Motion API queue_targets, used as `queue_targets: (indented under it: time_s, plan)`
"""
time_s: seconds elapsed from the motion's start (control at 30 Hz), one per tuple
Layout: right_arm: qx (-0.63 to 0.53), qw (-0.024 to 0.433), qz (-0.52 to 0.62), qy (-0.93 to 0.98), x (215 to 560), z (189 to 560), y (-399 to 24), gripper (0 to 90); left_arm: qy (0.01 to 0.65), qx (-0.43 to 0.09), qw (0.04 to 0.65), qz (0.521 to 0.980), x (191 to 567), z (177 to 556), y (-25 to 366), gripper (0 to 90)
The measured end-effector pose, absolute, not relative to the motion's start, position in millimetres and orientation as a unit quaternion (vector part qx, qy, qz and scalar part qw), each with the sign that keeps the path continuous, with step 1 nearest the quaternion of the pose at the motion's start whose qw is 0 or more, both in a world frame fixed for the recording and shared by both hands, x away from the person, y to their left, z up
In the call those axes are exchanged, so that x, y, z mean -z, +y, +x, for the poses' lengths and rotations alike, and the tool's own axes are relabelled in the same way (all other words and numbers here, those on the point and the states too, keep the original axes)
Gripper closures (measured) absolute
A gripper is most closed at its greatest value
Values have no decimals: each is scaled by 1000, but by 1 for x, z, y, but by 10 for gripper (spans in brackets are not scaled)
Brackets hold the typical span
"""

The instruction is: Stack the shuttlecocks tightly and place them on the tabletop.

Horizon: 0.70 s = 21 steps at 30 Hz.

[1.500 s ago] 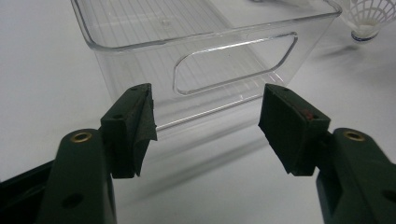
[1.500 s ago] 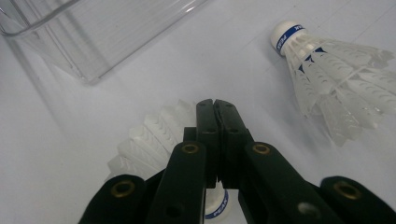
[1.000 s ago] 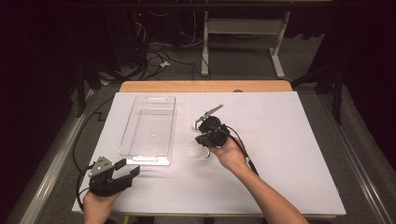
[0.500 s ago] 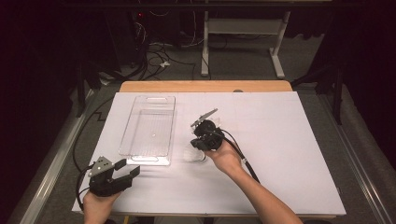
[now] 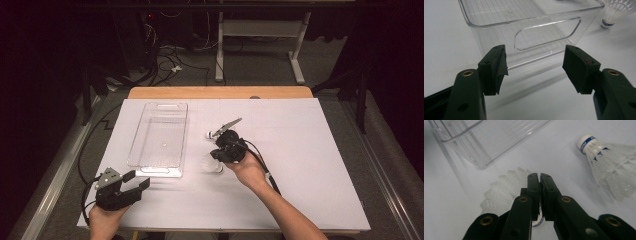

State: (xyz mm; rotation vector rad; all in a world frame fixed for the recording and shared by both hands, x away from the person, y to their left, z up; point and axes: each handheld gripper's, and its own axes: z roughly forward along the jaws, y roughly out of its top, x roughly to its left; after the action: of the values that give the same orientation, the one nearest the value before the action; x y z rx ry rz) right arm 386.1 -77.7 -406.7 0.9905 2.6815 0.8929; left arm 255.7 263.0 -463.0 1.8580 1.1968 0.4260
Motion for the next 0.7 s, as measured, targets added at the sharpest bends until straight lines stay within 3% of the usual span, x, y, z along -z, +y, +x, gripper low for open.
queue_targets:
  time_s: [0.7]
  plan:
    - [-287,78,370,880,417,384,-125,858,481,-174,427,746,463,255,262,366]
